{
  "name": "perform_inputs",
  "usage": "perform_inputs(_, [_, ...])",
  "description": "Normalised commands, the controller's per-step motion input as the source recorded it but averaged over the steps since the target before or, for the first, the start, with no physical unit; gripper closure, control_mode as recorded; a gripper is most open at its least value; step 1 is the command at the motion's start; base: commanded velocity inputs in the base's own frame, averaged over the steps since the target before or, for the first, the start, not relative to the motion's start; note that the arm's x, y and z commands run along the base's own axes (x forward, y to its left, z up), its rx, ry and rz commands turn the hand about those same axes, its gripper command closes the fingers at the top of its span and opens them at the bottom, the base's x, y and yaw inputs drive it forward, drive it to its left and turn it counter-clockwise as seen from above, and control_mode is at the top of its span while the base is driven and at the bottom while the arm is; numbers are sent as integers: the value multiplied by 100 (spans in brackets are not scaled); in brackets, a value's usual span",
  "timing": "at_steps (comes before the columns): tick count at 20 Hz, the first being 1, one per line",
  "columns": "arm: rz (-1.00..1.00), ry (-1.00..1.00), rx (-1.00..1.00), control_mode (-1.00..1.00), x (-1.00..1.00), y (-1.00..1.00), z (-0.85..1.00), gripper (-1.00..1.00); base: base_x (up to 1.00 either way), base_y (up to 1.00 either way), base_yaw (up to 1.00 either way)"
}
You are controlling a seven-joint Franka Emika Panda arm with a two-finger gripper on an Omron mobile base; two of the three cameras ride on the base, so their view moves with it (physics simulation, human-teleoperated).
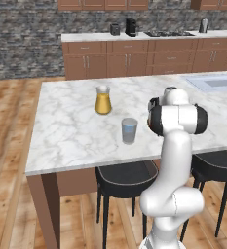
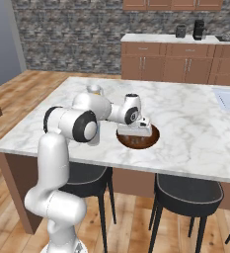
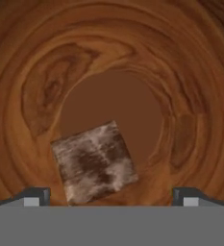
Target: There are two ice cubes in the ice bowl. Place both ice cubes in the glass cup.
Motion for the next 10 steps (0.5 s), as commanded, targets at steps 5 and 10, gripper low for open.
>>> perform_inputs(5, [0, 3, 4, -100, 13, 0, -21, -100, 0, 0, 0])
perform_inputs(10, [0, 4, 2, -100, 6, 0, -33, -100, 0, 0, 0])
